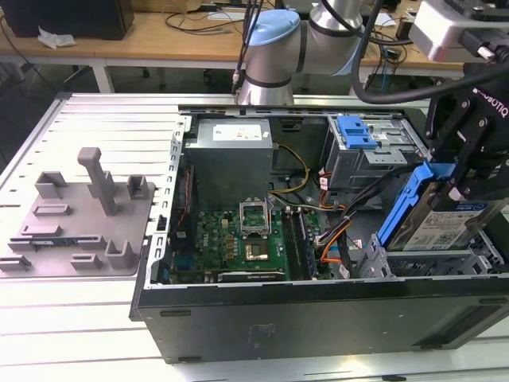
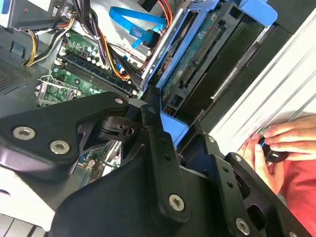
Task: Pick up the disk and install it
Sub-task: 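Insert the disk into the insertion slot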
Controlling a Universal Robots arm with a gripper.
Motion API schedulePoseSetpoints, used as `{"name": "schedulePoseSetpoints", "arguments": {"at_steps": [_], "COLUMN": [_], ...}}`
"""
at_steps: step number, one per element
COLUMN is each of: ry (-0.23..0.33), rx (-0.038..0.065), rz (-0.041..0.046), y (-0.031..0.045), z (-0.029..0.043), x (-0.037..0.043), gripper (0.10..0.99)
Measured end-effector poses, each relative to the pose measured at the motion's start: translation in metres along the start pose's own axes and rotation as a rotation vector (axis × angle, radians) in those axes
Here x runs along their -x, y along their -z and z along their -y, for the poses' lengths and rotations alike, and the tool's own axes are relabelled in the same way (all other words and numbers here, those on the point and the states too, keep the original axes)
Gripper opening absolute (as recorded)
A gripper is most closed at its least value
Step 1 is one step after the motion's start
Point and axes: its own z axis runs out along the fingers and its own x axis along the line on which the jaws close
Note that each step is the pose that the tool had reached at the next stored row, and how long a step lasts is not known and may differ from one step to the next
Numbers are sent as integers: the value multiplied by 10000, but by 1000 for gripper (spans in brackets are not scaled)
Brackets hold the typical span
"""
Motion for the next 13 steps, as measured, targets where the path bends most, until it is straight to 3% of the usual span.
{"name": "schedulePoseSetpoints", "arguments": {"at_steps": [4,7,13], "ry": [3,2,2], "rx": [0,-1,0], "rz": [-1,-1,-1], "y": [-27,-32,-34], "z": [0,1,0], "x": [-1,-1,-1], "gripper": [380,565,565]}}
